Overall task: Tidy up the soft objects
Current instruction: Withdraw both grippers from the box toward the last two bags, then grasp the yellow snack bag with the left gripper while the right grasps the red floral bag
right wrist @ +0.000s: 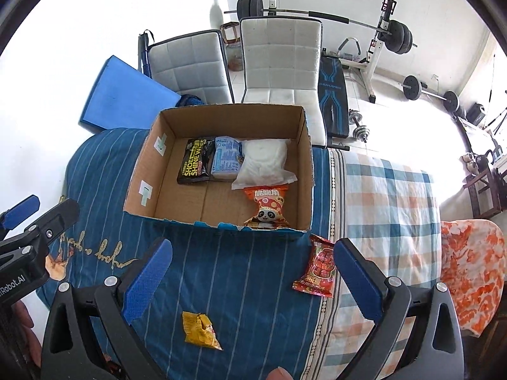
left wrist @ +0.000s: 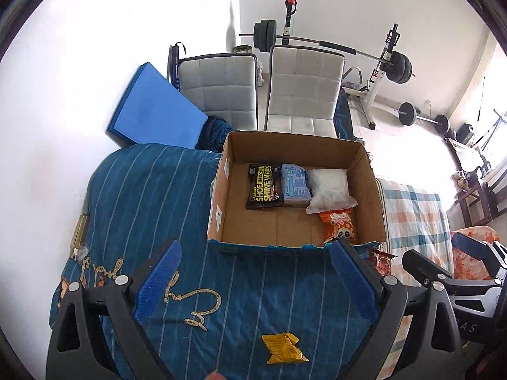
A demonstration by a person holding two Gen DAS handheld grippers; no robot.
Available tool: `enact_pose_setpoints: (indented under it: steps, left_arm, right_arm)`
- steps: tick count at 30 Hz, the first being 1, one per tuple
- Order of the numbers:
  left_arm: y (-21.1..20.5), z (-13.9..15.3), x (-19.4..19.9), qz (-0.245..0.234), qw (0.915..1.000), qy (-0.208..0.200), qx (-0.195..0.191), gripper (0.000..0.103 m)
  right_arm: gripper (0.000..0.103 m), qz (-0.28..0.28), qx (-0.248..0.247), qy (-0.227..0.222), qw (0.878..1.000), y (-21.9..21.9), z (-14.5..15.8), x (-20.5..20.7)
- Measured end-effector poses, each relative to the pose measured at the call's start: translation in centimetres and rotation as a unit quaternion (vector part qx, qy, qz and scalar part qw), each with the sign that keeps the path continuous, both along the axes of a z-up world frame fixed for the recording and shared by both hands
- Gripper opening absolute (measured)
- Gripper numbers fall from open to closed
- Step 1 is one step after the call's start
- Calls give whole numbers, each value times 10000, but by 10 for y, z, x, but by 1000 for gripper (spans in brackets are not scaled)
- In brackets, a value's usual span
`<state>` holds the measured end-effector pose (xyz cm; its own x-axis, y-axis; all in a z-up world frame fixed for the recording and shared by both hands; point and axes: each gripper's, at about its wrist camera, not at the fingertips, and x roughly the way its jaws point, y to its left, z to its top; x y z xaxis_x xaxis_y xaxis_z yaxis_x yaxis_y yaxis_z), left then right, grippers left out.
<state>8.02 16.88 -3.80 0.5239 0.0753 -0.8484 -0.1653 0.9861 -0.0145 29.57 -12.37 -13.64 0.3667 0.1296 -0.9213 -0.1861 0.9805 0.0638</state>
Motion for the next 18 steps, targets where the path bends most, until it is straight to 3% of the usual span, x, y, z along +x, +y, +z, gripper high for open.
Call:
enact_pose_setpoints:
  steps: [12, 18]
  left_arm:
    - [-17, 2, -11, 47, 9999, -1, 131, 97]
    - [-21, -20, -17, 95, 9995, 238, 171, 97]
  right_arm:
    - [103, 1, 283, -60, 9996, -16, 17, -19]
    - [103, -354, 349, 385, 9980, -65, -14, -10]
